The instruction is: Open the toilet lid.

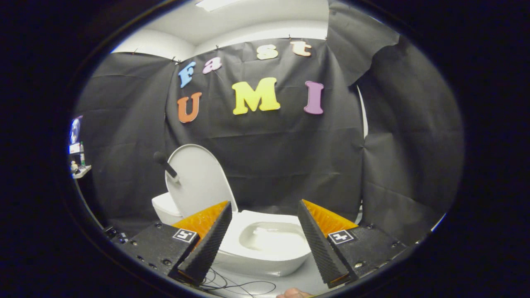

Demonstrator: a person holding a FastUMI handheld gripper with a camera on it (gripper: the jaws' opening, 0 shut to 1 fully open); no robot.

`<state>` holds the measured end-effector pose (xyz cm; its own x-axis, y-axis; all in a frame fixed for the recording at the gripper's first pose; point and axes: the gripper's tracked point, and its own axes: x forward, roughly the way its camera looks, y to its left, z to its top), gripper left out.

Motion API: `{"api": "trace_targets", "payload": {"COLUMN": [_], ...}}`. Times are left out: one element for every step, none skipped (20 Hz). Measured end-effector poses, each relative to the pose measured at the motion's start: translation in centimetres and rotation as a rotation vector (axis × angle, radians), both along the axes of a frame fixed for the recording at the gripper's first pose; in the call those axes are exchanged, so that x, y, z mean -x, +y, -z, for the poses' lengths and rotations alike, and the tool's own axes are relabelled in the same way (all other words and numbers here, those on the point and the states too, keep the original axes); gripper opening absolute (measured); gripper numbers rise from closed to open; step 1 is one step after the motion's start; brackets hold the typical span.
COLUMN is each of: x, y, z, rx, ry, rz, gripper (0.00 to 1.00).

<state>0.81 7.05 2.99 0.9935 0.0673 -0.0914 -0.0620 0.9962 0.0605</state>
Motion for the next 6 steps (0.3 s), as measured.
{"api": "trace_targets", "payload": {"x": [0.5, 0.8, 1.2, 1.4, 1.6, 1.9], "y": [-0.5, -0.9, -1.4, -2.1, -3.0, -3.7], "z": [0.3, 0.5, 0.7, 0.9, 1.2, 1.4], "rx": [-0.005, -0.007, -0.007, -0.001, 0.002, 0.0], "ry": [-0.003, -0.006, -0.011, -0.013, -0.014, -0.012], "rz": [0.005, 0.009, 0.018, 0.034, 0.06, 0.079], "gripper": [1.0, 1.0, 1.0, 1.0, 1.0, 1.0]}}
